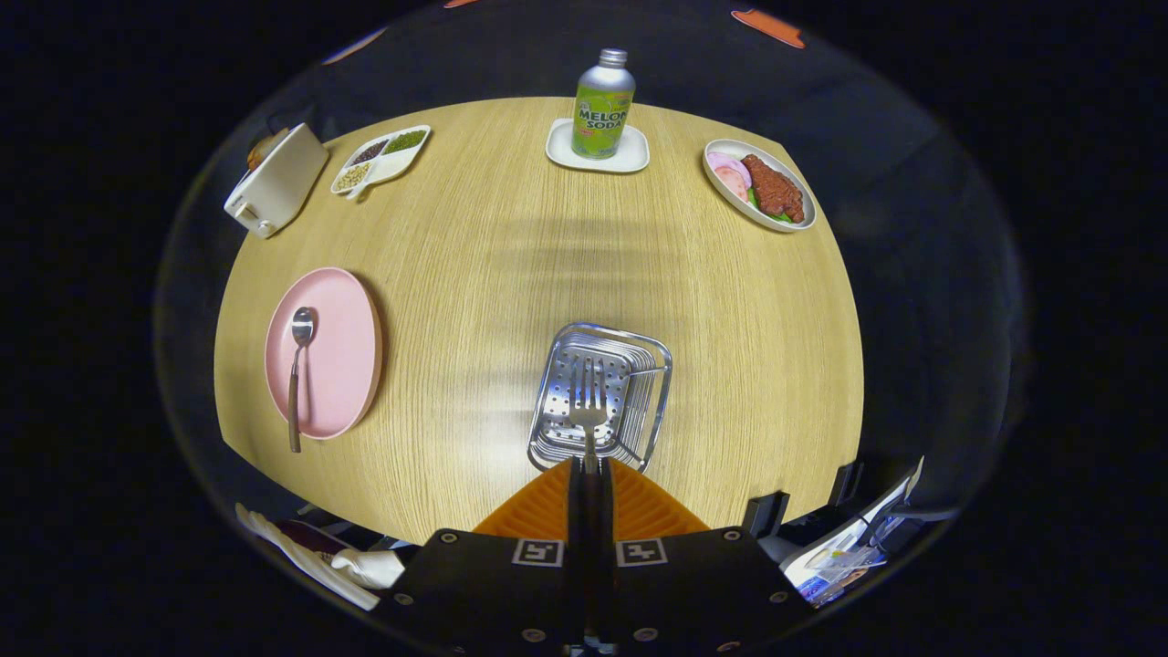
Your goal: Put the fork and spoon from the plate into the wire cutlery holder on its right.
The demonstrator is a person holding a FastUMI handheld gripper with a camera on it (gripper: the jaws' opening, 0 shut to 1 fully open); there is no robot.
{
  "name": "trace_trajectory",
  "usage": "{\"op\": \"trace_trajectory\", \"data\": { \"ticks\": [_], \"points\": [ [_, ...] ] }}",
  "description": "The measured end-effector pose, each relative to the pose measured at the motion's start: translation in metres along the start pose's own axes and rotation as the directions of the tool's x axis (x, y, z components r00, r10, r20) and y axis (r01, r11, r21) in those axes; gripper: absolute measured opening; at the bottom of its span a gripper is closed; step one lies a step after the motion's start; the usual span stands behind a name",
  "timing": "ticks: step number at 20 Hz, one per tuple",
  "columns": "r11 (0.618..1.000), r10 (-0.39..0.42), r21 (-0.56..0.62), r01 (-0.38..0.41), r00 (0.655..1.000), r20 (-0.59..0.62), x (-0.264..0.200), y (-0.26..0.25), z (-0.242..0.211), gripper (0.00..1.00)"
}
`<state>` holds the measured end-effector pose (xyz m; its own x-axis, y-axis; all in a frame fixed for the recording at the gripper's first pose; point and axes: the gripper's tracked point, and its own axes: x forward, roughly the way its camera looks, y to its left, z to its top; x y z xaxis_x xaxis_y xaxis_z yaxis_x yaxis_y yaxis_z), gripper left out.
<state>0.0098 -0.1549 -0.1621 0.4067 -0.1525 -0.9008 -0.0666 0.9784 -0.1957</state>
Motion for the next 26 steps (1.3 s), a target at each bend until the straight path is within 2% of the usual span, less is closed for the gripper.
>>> {"op": "trace_trajectory", "data": {
  "ticks": [7,13,15,20,26],
  "points": [
    [1.000,0.003,-0.008,-0.003,0.999,-0.051,0.013,0.005,0.002,0.07],
    [0.999,0.007,0.038,-0.006,0.999,-0.046,0.019,0.002,0.008,0.10],
    [0.997,0.028,0.076,-0.026,0.999,-0.023,0.012,0.006,0.012,0.12],
    [0.998,-0.006,0.066,0.001,0.997,0.079,-0.014,0.000,0.025,0.14],
    [0.998,0.014,0.048,-0.027,0.967,0.254,-0.058,0.024,0.046,0.14]
  ]
}}
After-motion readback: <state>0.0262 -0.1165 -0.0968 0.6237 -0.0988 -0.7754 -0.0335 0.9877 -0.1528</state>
